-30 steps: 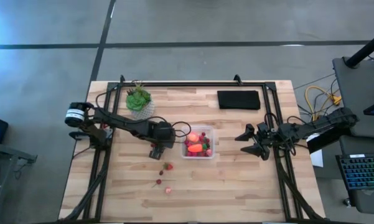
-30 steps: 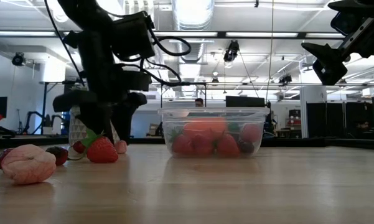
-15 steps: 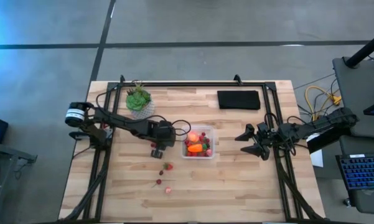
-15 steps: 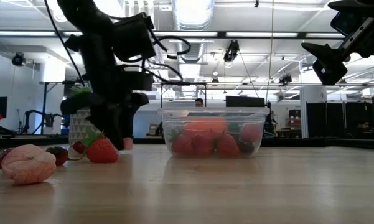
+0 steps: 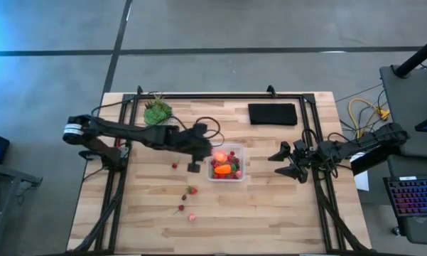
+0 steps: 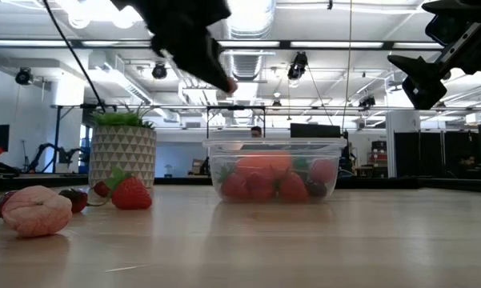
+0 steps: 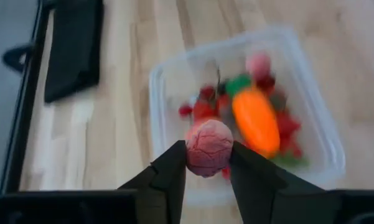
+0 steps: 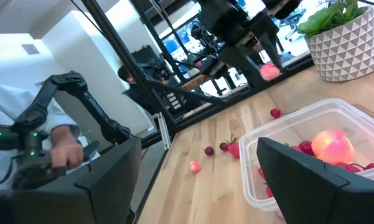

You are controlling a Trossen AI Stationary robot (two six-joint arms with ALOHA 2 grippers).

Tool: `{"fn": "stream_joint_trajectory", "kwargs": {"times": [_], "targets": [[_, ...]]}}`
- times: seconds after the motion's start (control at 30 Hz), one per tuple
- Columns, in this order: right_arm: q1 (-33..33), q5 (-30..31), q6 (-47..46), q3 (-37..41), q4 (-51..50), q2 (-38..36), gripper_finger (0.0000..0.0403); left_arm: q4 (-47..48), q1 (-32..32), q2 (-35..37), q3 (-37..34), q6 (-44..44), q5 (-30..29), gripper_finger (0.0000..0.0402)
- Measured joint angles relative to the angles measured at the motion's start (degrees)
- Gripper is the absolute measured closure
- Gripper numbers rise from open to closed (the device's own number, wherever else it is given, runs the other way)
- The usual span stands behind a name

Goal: Pick and placing Produce into tupperware
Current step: Put the top small peach into the transparent container, then put the red cherry into the transparent container

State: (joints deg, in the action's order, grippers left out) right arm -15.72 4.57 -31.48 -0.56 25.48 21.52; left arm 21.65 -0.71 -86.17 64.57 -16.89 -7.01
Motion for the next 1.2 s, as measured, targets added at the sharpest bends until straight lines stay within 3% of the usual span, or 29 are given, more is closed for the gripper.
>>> {"fn": "stream_joint_trajectory", "kwargs": {"times": [0.2,0.3,0.43,0.53,0.67,0.77,1.0,1.2], "targets": [[-0.01,-0.01,0.0,0.0,-0.01,-0.04,0.0092,-0.02,-0.04,-10.03,7.42,2.02,0.65,0.0261],[-0.01,0.0,0.0,0.0,-0.01,-0.09,0.0094,5.69,-0.07,-12.81,11.76,3.04,-3.41,0.0228],[-0.01,0.0,0.01,0.0,-0.07,0.02,0.0093,20.63,0.17,-12.09,15.17,3.05,-11.14,0.0186],[-0.01,0.0,0.01,0.0,0.0,0.0,0.0091,31.93,0.62,-9.38,14.31,8.12,-10.85,0.0168],[-0.01,0.0,0.0,0.0,-0.09,0.02,0.009,36.99,1.01,-5.42,8.84,22.39,-1.22,0.0164],[-0.01,0.0,0.0,0.0,-0.05,0.02,0.0093,36.76,0.98,-3.5,3.07,28.68,0.09,0.0164],[-0.01,0.0,0.0,-0.02,-0.03,0.0,0.0092,31.9,-0.57,0.95,-11.34,18.21,2.26,0.0164],[0.0,0.0,0.0,0.0,0.0,0.01,0.0091,16.79,-0.55,7.27,-22.02,19.28,3.72,0.0164]]}}
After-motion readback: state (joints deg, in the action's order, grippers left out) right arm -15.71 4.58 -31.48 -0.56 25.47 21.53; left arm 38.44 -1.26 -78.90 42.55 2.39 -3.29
